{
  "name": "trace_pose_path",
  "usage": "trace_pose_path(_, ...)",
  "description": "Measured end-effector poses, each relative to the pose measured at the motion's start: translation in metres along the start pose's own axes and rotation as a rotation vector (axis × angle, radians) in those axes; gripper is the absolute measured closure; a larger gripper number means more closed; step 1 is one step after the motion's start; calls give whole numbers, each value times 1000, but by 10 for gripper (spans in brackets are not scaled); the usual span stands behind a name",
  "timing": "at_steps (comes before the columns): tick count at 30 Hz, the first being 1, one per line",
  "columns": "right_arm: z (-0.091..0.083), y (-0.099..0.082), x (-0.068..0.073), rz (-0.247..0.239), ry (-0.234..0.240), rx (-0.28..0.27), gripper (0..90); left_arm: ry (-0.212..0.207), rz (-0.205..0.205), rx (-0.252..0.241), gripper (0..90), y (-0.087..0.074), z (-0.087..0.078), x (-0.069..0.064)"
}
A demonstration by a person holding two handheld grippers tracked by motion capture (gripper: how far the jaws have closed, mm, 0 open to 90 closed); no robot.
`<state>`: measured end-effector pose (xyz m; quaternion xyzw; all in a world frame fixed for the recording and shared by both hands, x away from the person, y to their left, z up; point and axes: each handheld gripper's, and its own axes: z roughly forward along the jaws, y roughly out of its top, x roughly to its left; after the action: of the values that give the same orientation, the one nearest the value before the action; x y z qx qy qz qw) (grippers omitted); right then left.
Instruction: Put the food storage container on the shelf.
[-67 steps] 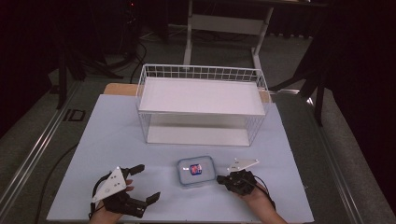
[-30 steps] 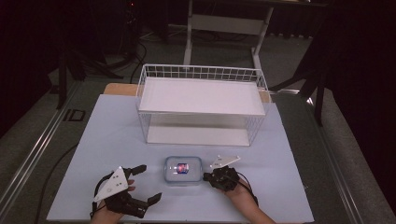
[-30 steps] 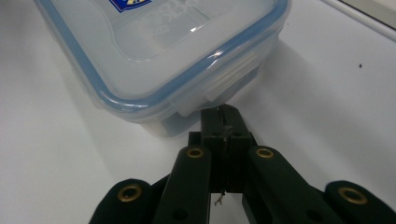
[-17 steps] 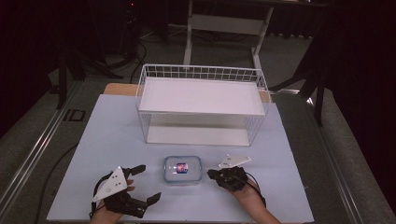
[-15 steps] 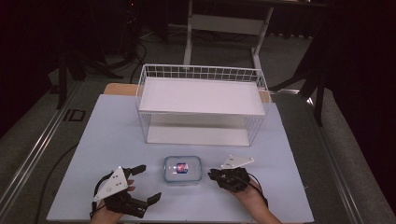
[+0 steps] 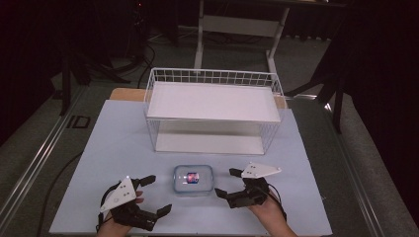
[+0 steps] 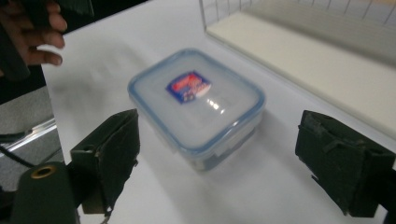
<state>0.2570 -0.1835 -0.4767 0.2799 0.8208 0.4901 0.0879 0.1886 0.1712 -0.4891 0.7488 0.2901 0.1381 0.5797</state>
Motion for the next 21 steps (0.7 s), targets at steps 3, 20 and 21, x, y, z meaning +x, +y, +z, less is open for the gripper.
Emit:
trace_pose_path(3, -4, 6, 2, -31, -12, 23, 163, 5, 9, 60, 7, 6, 3, -2)
trace_pose_path(20, -2, 26, 3, 40, -115, 25, 113, -68, -295, 216, 27, 43, 32, 23)
trace_pose_path(21, 0, 27, 1, 61, -96, 28, 113, -59, -301, 223, 27, 43, 34, 26)
